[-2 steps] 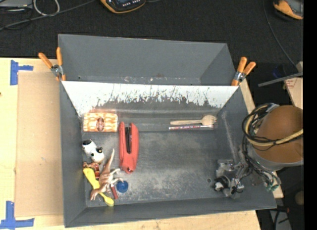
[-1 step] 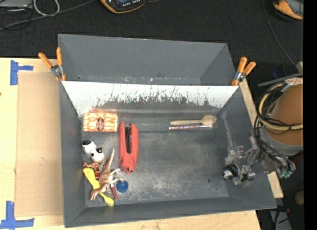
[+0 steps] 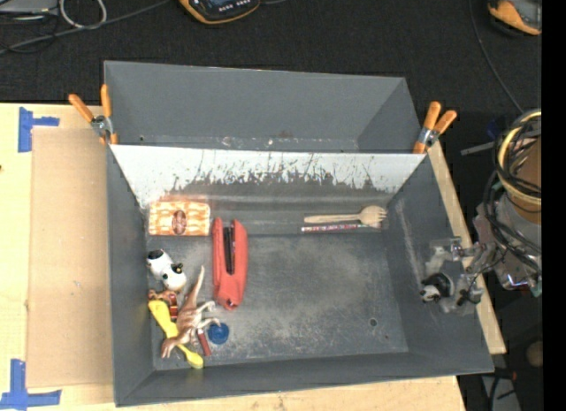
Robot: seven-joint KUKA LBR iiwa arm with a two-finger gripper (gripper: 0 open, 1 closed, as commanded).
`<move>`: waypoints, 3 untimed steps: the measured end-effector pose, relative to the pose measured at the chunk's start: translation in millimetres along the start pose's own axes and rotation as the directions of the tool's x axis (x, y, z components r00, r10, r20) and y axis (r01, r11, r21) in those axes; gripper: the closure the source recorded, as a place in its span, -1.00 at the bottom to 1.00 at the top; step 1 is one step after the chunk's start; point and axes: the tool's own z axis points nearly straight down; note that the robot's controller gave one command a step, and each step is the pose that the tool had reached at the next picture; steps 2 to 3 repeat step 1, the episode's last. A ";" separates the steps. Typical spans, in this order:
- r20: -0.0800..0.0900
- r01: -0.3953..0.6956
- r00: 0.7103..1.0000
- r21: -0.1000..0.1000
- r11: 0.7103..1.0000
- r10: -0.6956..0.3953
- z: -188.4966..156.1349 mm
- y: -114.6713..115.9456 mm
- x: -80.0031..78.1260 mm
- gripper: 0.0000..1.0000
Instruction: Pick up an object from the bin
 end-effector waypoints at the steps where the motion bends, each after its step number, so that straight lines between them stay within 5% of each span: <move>1: -0.002 0.014 1.000 -0.002 1.000 -0.014 -54.1 -1.2 -0.8 1.00; 3: -0.002 0.014 1.000 -0.002 1.000 -0.014 -54.1 -1.2 -0.8 1.00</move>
Offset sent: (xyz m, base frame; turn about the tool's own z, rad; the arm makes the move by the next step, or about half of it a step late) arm 0.0034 0.0018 -0.1180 0.1324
